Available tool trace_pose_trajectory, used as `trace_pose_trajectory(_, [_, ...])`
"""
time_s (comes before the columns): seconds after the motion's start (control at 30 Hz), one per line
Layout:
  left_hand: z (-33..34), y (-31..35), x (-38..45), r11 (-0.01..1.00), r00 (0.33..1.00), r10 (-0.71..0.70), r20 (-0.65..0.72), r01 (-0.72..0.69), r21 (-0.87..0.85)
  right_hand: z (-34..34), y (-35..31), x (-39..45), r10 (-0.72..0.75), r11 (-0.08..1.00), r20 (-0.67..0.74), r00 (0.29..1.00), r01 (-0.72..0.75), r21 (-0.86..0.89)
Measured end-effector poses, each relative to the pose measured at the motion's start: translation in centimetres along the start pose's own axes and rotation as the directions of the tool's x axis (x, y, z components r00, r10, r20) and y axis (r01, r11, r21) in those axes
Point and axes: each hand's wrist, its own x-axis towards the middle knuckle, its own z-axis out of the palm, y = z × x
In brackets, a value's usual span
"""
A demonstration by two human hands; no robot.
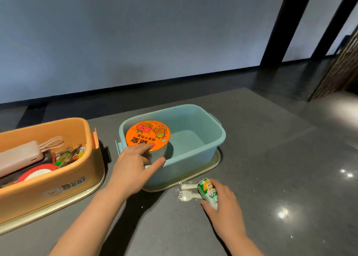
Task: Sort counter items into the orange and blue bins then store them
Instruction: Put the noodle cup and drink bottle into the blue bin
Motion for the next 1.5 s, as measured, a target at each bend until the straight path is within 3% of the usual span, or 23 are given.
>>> trace_pose_trajectory(0.13, [-0.2,-0.4,-0.8,0.993,0.999,-0.013,-0.048,0.007,-0.118,-2.6,-1.9,-0.5,-0.009,0.982,-0.034,0.999,0.015,0.189])
trace_pose_trajectory(0.23, [-0.4,0.3,-0.5,0.972,0.987,-0.124,-0.105,0.099,-0.212,-5.6,-4.5,-0.8,-0.107,0.953,-0.117,0.987,0.135,0.273])
trace_pose_trajectory(0.37, [0.0,0.8,-0.3,0.996,0.992,-0.082,-0.095,0.078,-0.049,-8.8,-9.0,1.7,-0.186,0.896,-0.295,0.937,0.285,0.341])
trace_pose_trajectory(0.43, [-0.1,0.8,0.1,0.997,0.996,-0.082,-0.039,0.082,-0.013,-9.4,-10.9,4.5,-0.196,0.877,-0.311,0.930,0.309,0.368])
trace_pose_trajectory(0.5, [-0.2,0.5,0.5,0.995,0.995,-0.096,0.042,0.096,-0.001,-9.0,-12.4,7.9,-0.207,0.892,-0.231,0.951,0.281,0.354])
trace_pose_trajectory(0.63, [-0.9,-0.2,1.8,0.993,0.984,-0.108,0.139,0.114,-0.033,-5.6,-14.0,14.9,-0.205,0.972,0.057,0.977,0.197,0.127])
trace_pose_trajectory(0.73, [-1.5,-0.6,3.2,0.958,0.971,-0.228,0.064,0.236,-0.166,-2.6,-14.1,18.6,-0.149,0.976,0.273,0.950,0.186,-0.117])
trace_pose_trajectory(0.8, [-1.3,-0.8,3.7,0.954,0.967,-0.252,-0.047,0.240,-0.177,-0.9,-13.8,20.0,-0.109,0.954,0.362,0.926,0.200,-0.223])
trace_pose_trajectory(0.9, [-0.2,-1.2,4.0,0.971,0.972,-0.204,-0.117,0.185,-0.150,1.2,-13.3,21.2,-0.109,0.936,0.388,0.915,0.227,-0.271])
trace_pose_trajectory(1.03, [0.2,-1.6,4.8,0.987,0.985,-0.162,-0.068,0.160,-0.031,2.5,-13.3,22.0,-0.184,0.929,0.365,0.913,0.282,-0.239])
trace_pose_trajectory(1.13, [0.2,-1.7,5.2,0.989,0.988,-0.151,-0.034,0.151,0.007,1.7,-13.6,21.6,-0.157,0.960,0.392,0.906,0.233,-0.155])
trace_pose_trajectory(1.2, [0.0,-1.8,5.3,0.989,0.989,-0.150,-0.015,0.150,0.015,-0.3,-13.4,20.5,-0.130,0.975,0.343,0.930,0.183,-0.128])
trace_pose_trajectory(1.3, [0.1,-1.8,5.2,0.988,0.988,-0.155,-0.018,0.156,0.017,-3.3,-11.7,16.1,-0.212,0.977,0.038,0.977,0.212,-0.009])
trace_pose_trajectory(1.4, [0.2,-1.7,5.1,0.985,0.984,-0.173,-0.044,0.173,0.000,-4.0,-9.0,9.2,-0.299,0.933,-0.302,0.905,0.344,0.108])
trace_pose_trajectory(1.5, [0.3,-1.5,5.0,0.983,0.981,-0.182,-0.060,0.183,0.000,-2.7,-5.4,3.4,-0.380,0.897,-0.446,0.810,0.441,0.036])
